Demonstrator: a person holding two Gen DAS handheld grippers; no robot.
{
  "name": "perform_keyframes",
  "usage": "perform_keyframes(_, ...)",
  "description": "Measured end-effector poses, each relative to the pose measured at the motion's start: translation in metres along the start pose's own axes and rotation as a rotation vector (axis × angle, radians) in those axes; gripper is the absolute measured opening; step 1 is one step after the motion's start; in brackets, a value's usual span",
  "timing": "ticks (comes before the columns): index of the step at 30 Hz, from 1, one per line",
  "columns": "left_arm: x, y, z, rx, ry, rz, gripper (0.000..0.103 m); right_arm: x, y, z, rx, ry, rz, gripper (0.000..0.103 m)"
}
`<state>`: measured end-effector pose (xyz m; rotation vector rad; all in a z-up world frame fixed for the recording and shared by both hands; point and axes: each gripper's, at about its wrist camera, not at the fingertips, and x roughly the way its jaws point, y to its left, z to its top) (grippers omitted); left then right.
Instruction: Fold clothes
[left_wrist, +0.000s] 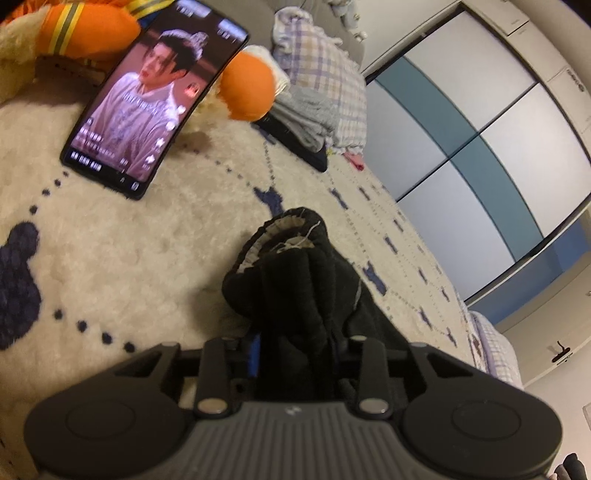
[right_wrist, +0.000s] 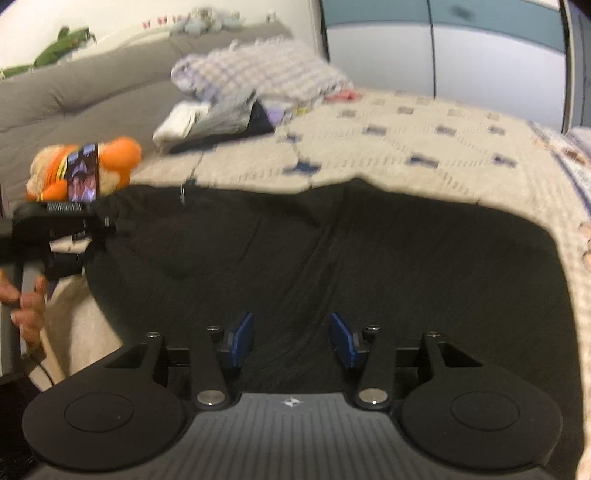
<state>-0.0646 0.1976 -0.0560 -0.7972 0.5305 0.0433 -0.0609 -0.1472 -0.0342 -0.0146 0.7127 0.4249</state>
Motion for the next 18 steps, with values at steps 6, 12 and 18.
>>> perform_keyframes(6,-0.02,-0.02,-0.003,0.094,-0.093,-0.102,0.026,0.008,0.014,-0.006,-0.055,0.016,-0.051,0.052)
perform_keyframes(12,-0.044,-0.056,-0.009,0.236,-0.192,-0.247,0.025,0.007,0.016,-0.008,-0.069,0.01,-0.06,0.052)
perform_keyframes(18,-0.055,-0.098,-0.023,0.372,-0.249,-0.376,0.025,0.0,0.005,-0.003,-0.016,-0.003,-0.034,0.052)
